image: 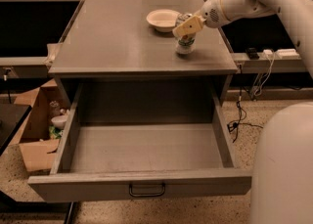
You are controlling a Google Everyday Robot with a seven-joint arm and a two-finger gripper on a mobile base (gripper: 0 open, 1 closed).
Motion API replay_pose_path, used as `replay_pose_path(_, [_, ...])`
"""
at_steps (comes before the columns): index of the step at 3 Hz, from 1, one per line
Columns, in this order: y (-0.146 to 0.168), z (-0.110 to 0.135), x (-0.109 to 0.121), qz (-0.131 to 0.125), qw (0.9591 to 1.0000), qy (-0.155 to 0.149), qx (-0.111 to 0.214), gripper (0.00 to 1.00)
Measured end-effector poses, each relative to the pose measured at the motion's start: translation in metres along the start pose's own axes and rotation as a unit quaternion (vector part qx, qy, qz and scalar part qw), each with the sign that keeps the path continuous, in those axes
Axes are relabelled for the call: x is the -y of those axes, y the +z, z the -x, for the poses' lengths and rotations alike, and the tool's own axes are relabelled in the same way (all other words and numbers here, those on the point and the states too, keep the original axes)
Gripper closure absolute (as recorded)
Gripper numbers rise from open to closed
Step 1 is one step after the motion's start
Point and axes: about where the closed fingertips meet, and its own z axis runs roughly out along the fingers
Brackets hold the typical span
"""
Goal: Pick 7up can from top drawer and place on counter
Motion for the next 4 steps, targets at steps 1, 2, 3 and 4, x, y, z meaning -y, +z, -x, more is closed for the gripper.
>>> replay_pose_path(1, [0.000,0.000,0.000,0.000,1.0000,0.000,0.000,0.00])
replay_pose_path(2, [0.000,0.000,0.000,0.000,1.0000,0.000,0.000,0.00])
replay_pose_path(3, [-0.013,0.019,-0.004,0.010,0.9996,-0.005,0.025,0.00])
replay_pose_path(4, [-0.051,0.058,-0.011,0.013,0.9962,-0.022,0.083,0.00])
